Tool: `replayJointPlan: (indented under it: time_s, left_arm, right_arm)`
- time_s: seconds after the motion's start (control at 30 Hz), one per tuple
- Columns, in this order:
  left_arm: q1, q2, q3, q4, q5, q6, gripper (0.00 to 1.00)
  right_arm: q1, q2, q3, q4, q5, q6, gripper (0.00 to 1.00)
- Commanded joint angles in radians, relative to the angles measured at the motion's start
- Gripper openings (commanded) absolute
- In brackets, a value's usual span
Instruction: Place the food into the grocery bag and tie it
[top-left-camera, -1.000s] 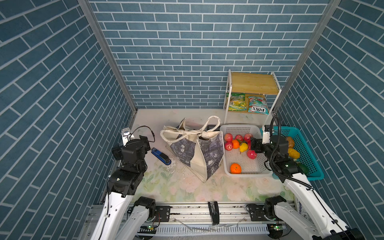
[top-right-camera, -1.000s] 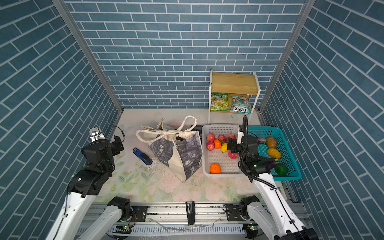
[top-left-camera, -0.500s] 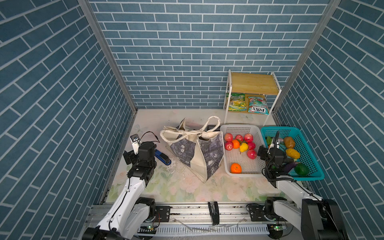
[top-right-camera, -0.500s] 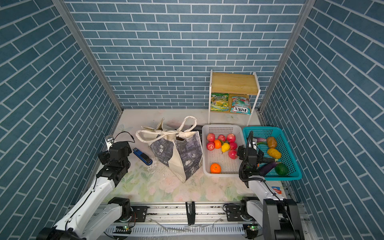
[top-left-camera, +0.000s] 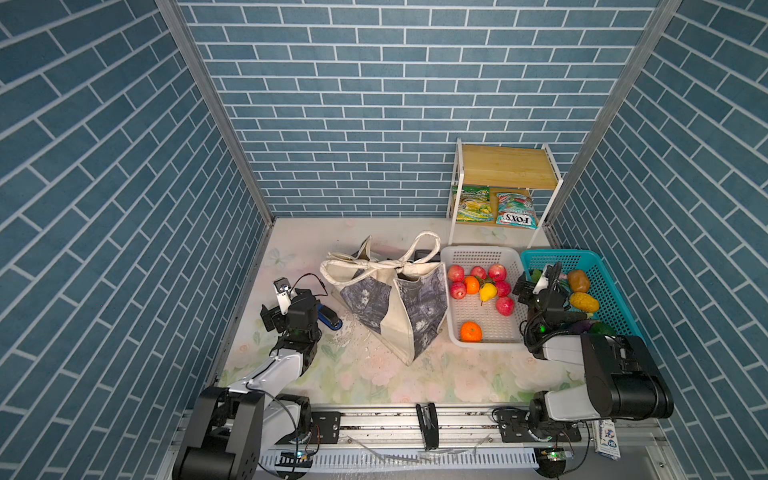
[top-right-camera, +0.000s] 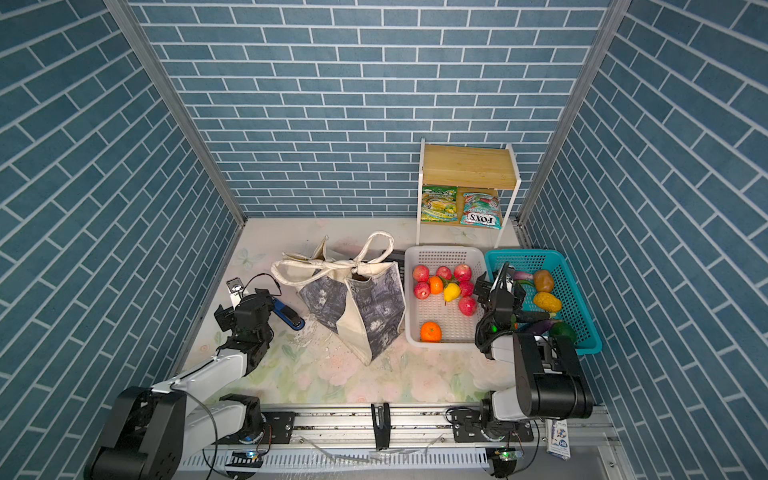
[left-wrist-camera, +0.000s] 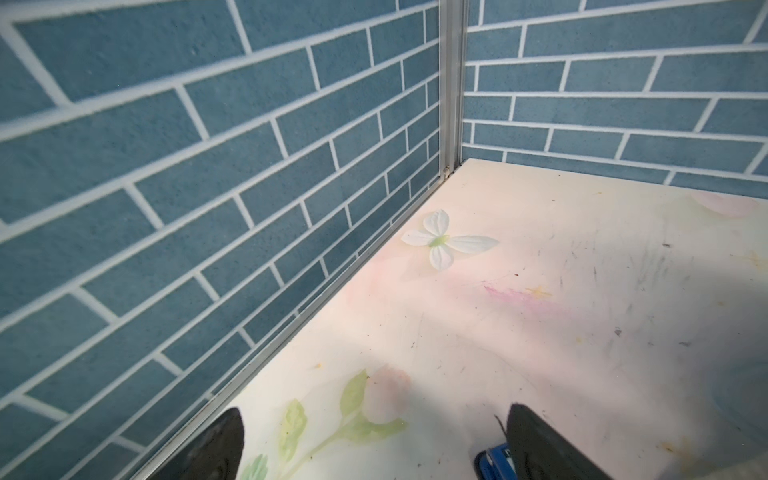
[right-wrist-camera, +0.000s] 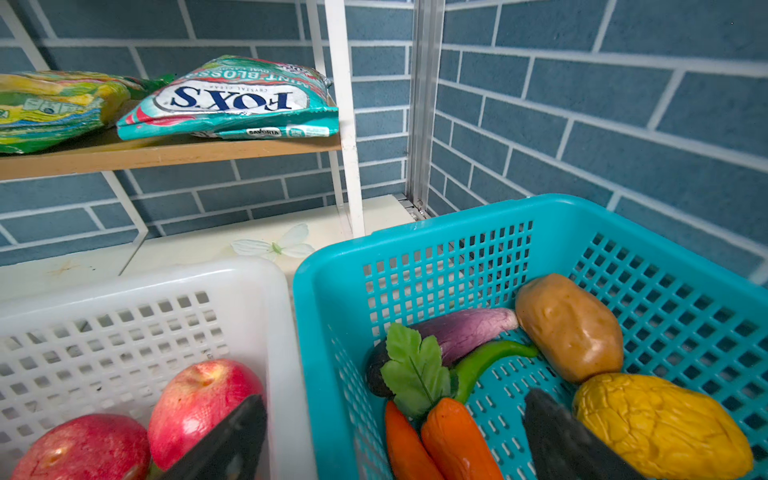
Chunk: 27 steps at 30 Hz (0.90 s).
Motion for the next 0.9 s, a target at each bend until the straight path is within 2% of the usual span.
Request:
replayJointPlan:
  time_s: [0.0, 0.1, 0.2, 0.27, 0.3, 0.33, 0.4, 0.47, 0.5, 0.53, 0.57, 0.63, 0.67, 0.73, 0.77, 0.83, 0.87]
  left_arm:
    - [0.001, 0.07, -0.025, 0.225, 0.058, 0.064, 1.0]
    - [0.001, 0.116, -0.031, 0.302, 0.102, 0.102, 1.0]
    - [0.013, 0.182, -0.04, 0.4, 0.141, 0.118, 1.0]
    - [0.026, 0.274, -0.041, 0.518, 0.175, 0.148, 1.0]
    - [0.027, 0.274, -0.029, 0.487, 0.198, 0.154, 1.0]
    - [0.027, 0.242, -0.002, 0.381, 0.228, 0.142, 1.0]
    - [0.051, 0.27, 0.018, 0.391, 0.281, 0.144, 0.99]
    - [0.068, 0.267, 0.054, 0.3, 0.365, 0.143, 0.96]
    - [0.077, 0.29, 0.062, 0.317, 0.404, 0.15, 0.95]
    - [0.086, 0.321, 0.07, 0.318, 0.446, 0.155, 0.99]
    - [0.086, 0.374, 0.068, 0.399, 0.435, 0.168, 0.99]
    - [0.087, 0.345, 0.095, 0.287, 0.46, 0.158, 1.0]
    - [0.088, 0.373, 0.086, 0.355, 0.457, 0.17, 1.0]
    - [0.088, 0.354, 0.097, 0.291, 0.461, 0.162, 1.0]
    - [0.088, 0.372, 0.09, 0.347, 0.459, 0.169, 1.0]
    - [0.087, 0.357, 0.096, 0.306, 0.461, 0.164, 1.0]
    - [0.087, 0.369, 0.09, 0.341, 0.459, 0.17, 1.0]
  right_arm:
    - [-0.009, 0.063, -0.029, 0.007, -0.047, -0.029, 0.97]
    - [-0.011, 0.102, -0.041, 0.07, -0.05, -0.029, 0.97]
    - [-0.016, 0.096, -0.03, 0.045, -0.056, -0.025, 0.97]
    - [-0.021, 0.09, -0.018, 0.008, -0.066, -0.019, 0.97]
    - [-0.024, 0.09, -0.013, 0.001, -0.073, -0.016, 0.97]
    - [-0.029, 0.086, -0.003, -0.027, -0.079, -0.013, 0.97]
    - [-0.035, 0.088, 0.019, -0.059, -0.092, -0.011, 0.97]
    - [-0.04, 0.09, 0.057, -0.13, -0.107, -0.009, 0.96]
    - [-0.041, 0.09, 0.077, -0.168, -0.106, -0.007, 0.96]
    - [-0.041, 0.092, 0.077, -0.177, -0.107, -0.008, 0.97]
    - [-0.042, 0.092, 0.078, -0.172, -0.107, -0.01, 0.96]
    - [-0.042, 0.093, 0.077, -0.173, -0.108, -0.01, 0.96]
    - [-0.042, 0.092, 0.077, -0.174, -0.109, -0.008, 0.96]
    - [-0.041, 0.09, 0.075, -0.173, -0.107, -0.01, 0.97]
    - [-0.041, 0.091, 0.074, -0.168, -0.107, -0.01, 0.99]
    - [-0.041, 0.09, 0.064, -0.15, -0.101, -0.013, 0.99]
    - [-0.04, 0.089, 0.059, -0.142, -0.099, -0.014, 0.99]
